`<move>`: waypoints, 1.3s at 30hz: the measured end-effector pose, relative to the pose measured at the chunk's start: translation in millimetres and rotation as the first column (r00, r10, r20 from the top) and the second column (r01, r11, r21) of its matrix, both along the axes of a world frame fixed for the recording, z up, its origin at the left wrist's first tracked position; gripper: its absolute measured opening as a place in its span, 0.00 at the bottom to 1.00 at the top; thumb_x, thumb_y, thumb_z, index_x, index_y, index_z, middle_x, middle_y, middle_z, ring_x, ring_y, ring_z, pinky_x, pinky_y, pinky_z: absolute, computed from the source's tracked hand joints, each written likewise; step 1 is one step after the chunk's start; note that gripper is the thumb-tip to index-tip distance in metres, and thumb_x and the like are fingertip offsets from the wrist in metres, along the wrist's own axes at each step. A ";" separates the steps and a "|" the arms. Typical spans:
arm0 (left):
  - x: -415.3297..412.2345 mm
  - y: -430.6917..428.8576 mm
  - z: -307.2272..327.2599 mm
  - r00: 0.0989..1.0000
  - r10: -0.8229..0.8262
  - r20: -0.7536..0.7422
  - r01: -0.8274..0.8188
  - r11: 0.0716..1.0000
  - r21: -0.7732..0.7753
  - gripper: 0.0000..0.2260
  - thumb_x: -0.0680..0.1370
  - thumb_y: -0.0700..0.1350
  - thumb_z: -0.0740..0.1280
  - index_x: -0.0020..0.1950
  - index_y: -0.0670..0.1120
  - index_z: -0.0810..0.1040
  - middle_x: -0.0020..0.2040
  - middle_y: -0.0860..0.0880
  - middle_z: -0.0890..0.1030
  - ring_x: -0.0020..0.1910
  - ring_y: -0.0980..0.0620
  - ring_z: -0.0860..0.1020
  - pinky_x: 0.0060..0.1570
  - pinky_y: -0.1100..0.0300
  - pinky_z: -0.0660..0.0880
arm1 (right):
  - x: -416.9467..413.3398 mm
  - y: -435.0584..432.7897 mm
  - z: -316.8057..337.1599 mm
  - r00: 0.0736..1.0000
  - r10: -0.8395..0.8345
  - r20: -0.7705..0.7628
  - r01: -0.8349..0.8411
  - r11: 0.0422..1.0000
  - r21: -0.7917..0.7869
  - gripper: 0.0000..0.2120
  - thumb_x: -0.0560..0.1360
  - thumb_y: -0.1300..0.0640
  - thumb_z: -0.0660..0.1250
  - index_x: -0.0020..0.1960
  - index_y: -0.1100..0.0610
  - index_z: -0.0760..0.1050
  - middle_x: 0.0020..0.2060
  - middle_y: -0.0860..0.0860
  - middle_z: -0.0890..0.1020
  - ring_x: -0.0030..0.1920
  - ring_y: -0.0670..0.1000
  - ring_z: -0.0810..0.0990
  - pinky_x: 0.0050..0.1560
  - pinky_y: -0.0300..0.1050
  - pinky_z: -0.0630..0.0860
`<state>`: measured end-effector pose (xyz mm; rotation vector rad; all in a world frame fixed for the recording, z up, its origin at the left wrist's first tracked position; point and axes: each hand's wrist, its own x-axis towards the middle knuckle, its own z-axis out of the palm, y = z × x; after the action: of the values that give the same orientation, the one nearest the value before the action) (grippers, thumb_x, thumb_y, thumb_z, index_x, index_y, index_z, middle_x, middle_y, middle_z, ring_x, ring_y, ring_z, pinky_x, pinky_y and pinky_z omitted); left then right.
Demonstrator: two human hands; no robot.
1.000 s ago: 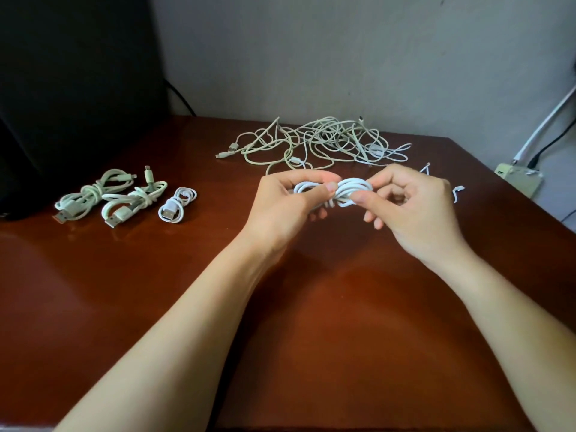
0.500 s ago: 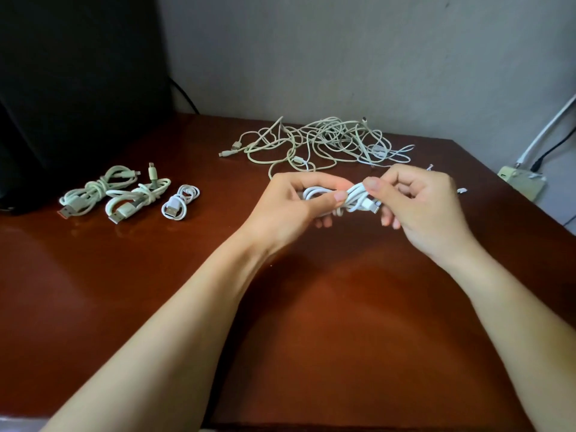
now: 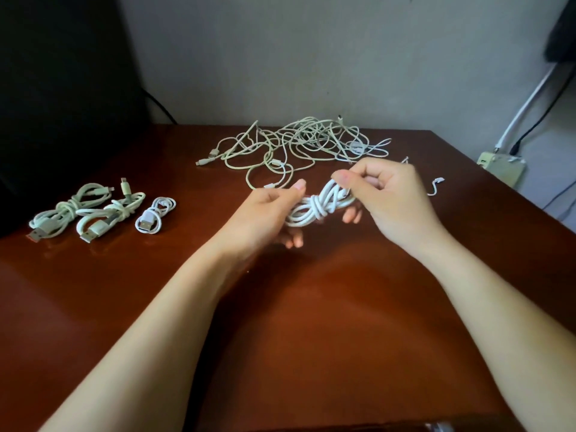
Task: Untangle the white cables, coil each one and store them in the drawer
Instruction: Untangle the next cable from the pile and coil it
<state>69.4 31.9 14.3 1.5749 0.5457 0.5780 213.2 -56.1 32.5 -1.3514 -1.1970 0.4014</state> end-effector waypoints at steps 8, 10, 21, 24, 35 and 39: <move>1.5 -0.9 -3.4 0.996 -0.083 -0.023 0.079 0.989 -0.127 0.21 0.80 0.53 0.59 0.39 0.38 0.80 0.27 0.46 0.75 0.21 0.58 0.62 0.23 0.70 0.60 | 3.4 1.5 -0.5 0.999 0.048 0.001 -0.048 0.995 -0.090 0.08 0.76 0.57 0.66 0.38 0.55 0.78 0.27 0.48 0.80 0.23 0.46 0.75 0.25 0.36 0.71; 1.9 0.3 -5.3 0.994 -0.110 -0.012 0.106 0.978 -0.181 0.21 0.79 0.53 0.60 0.40 0.37 0.80 0.27 0.48 0.72 0.23 0.58 0.61 0.24 0.69 0.59 | 4.3 1.8 -2.1 0.994 0.101 -0.033 -0.105 0.980 -0.168 0.10 0.74 0.51 0.65 0.38 0.54 0.80 0.29 0.49 0.80 0.25 0.46 0.74 0.27 0.36 0.70; 2.4 4.4 -11.0 0.999 0.034 -0.040 -0.031 0.997 0.070 0.25 0.79 0.52 0.64 0.45 0.28 0.78 0.28 0.49 0.62 0.26 0.57 0.58 0.25 0.68 0.58 | 9.4 0.3 -5.5 0.891 0.247 -0.382 -0.377 0.871 -0.316 0.15 0.70 0.49 0.63 0.46 0.60 0.78 0.36 0.56 0.84 0.31 0.47 0.79 0.34 0.37 0.77; 2.1 3.0 -10.4 0.999 0.034 -0.040 -0.027 0.988 0.155 0.24 0.79 0.52 0.63 0.45 0.29 0.79 0.30 0.47 0.61 0.27 0.56 0.58 0.27 0.67 0.58 | 10.6 0.6 -5.8 0.867 0.225 -0.444 -0.389 0.863 -0.322 0.15 0.70 0.50 0.63 0.45 0.61 0.78 0.35 0.55 0.84 0.30 0.47 0.79 0.34 0.37 0.77; 0.9 2.8 -12.5 0.996 0.039 -0.086 -0.016 0.969 0.248 0.23 0.79 0.52 0.64 0.36 0.33 0.78 0.25 0.52 0.66 0.26 0.57 0.60 0.27 0.64 0.59 | 15.6 -2.1 -6.5 0.805 0.294 -0.515 -0.518 0.771 -0.370 0.15 0.72 0.52 0.63 0.51 0.61 0.78 0.46 0.56 0.85 0.47 0.53 0.84 0.47 0.41 0.80; -0.3 3.2 -13.9 0.994 0.026 -0.105 0.004 0.962 0.274 0.24 0.78 0.53 0.64 0.40 0.31 0.79 0.27 0.47 0.67 0.29 0.54 0.61 0.29 0.62 0.59 | 18.6 -3.8 -6.3 0.808 0.298 -0.508 -0.531 0.742 -0.409 0.16 0.71 0.51 0.63 0.54 0.59 0.78 0.50 0.56 0.84 0.52 0.56 0.83 0.51 0.43 0.80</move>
<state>69.2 35.2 0.4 1.8747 0.5739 0.5984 231.7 -59.8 26.2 -1.3411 -1.0569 1.3838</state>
